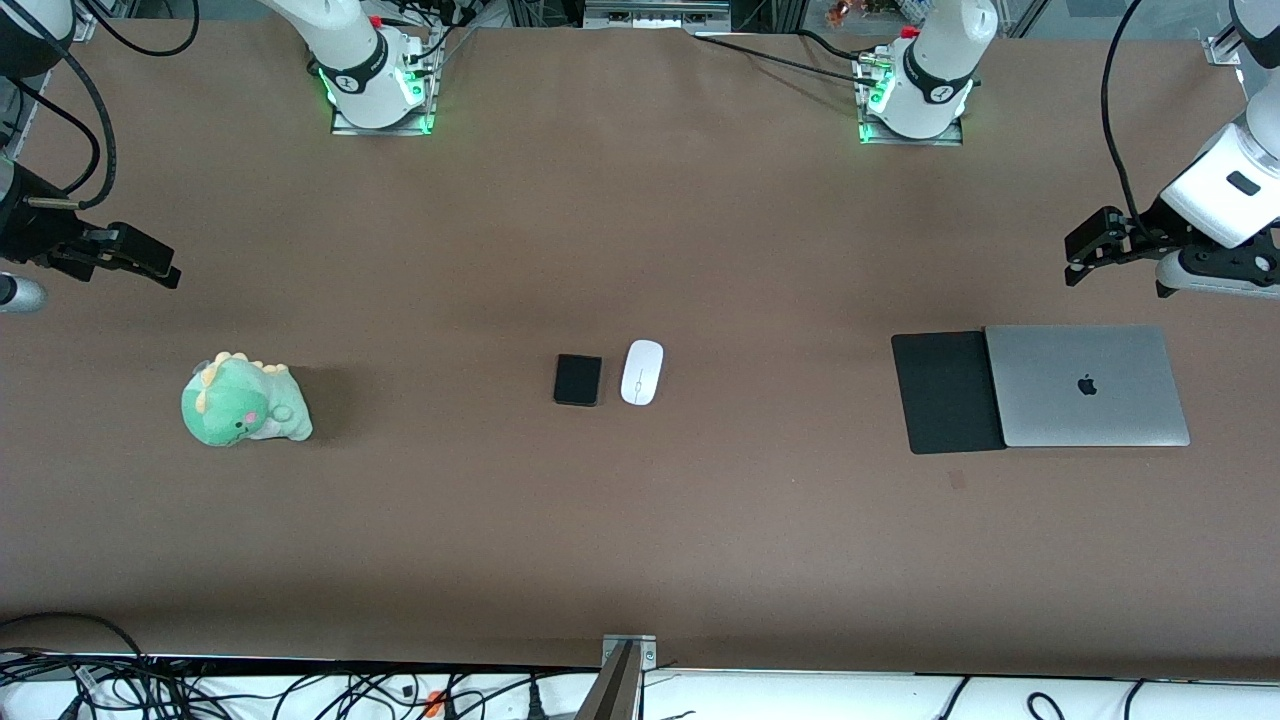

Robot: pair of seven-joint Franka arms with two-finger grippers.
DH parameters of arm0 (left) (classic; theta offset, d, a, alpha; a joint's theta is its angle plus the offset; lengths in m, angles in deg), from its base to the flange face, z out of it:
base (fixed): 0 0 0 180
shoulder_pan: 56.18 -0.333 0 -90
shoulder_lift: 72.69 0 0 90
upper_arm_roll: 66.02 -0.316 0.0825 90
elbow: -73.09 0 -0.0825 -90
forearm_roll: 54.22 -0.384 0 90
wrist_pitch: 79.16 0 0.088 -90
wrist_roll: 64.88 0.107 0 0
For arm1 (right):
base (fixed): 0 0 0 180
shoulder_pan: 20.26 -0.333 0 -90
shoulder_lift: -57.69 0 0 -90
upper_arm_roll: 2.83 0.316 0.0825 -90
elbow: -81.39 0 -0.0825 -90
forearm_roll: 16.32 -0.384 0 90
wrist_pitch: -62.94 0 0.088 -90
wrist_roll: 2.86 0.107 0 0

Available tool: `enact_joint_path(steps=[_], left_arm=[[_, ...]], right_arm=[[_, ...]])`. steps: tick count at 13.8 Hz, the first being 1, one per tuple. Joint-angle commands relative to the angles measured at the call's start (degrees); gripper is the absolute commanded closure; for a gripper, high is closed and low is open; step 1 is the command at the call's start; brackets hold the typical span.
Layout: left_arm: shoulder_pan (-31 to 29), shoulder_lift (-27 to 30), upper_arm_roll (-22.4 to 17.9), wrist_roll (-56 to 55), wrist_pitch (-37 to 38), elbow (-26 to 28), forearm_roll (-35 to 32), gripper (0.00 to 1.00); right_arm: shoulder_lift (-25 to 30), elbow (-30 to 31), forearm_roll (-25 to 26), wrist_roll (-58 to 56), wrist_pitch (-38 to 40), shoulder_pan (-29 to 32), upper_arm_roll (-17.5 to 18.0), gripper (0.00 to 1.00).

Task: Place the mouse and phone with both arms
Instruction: 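Move the left gripper from rest toward the white mouse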

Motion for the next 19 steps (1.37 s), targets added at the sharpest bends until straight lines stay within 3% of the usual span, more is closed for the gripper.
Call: enact_joint_path(steps=[1,19], left_arm=[[-0.29,-1.72,0.2,0.27,1.4,-2.81,-0.11,0.0],[-0.29,-4.45,0.2,0.36,2.98,-3.52,0.07,0.0]], right_arm=[[-0.14,-0.51,-0.14,0.48,-0.15,-0.16,0.03,0.0],[-0.23,-0.51,-0.14,0.48,-0.15,-0.16,0.03,0.0]])
